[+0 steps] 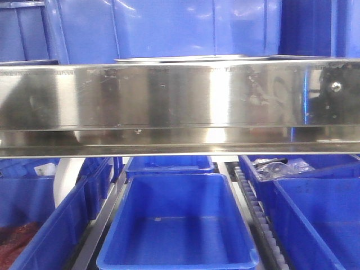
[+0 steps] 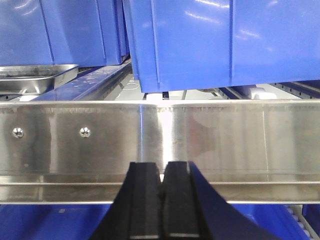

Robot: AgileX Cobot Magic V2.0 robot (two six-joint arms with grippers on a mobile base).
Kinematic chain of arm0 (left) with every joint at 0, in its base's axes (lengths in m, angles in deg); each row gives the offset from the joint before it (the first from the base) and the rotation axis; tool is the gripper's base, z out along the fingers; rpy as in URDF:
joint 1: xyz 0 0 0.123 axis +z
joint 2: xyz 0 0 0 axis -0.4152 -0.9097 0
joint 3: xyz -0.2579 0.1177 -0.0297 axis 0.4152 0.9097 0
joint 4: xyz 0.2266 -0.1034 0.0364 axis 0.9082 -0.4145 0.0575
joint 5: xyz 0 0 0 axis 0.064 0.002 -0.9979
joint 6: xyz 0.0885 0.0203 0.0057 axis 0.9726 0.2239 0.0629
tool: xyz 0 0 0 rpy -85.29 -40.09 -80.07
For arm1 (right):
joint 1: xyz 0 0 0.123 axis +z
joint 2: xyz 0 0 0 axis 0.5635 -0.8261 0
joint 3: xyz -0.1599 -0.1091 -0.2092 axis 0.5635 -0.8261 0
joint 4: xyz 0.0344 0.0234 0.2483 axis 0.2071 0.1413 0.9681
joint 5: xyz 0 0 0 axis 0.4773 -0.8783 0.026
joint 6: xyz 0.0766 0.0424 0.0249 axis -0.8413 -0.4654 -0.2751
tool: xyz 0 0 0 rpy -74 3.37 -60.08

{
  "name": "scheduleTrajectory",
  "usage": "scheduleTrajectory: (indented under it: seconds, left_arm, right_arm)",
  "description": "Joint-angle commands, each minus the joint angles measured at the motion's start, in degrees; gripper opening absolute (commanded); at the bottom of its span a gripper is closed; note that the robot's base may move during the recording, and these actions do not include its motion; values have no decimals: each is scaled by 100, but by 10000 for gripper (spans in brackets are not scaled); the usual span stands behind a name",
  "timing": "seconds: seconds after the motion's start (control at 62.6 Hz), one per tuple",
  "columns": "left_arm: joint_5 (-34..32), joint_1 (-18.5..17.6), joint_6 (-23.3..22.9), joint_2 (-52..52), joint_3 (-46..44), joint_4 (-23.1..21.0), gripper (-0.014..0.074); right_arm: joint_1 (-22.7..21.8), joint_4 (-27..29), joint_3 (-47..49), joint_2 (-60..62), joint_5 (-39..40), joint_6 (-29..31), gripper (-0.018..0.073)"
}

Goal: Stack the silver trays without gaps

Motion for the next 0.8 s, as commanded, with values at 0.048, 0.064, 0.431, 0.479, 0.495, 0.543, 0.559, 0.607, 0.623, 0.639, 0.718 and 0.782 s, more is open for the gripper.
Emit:
scheduleTrajectory:
  seconds: [0.048,0.064,0.431,0.479,0.495,0.543,0.559,0.607,0.623,0.639,0.718,0.782]
  left_arm:
    - [-516,3,-2,83,-25,-38,-48]
    - [-516,3,-2,83,-25,-38,-48]
    - [-597,3,-2,83,-25,-38,-48]
    - [-651,3,-2,83,-25,-38,-48]
    - [-663,3,-2,83,-25,-38,-48]
    - [-757,3,-2,83,-25,-38,-48]
    - [-785,3,-2,83,-25,-38,-48]
    - [-889,3,-2,83,-25,-38,-48]
    - [-915,3,-2,83,-25,-38,-48]
    - [-942,3,-2,83,-25,-38,-48]
    - [-1113,3,-2,75,-25,-38,-48]
    - [-1218,3,-2,71,-25,-38,-48]
  right_arm:
    - [-39,-7,-3,112,540,54,48]
    - [-39,-7,-3,112,540,54,48]
    - [-39,-7,-3,112,540,54,48]
    - [-38,-7,-3,112,603,54,48]
    - [-38,-7,-3,112,627,54,48]
    - [-38,-7,-3,112,703,54,48]
    - [-38,-7,-3,112,735,54,48]
    - [-38,-7,-3,112,851,54,48]
    - [-38,-7,-3,112,879,54,48]
    - [-38,-7,-3,112,907,54,48]
    - [-38,-7,-3,112,961,54,48]
    - [-38,-7,-3,112,1033,54,48]
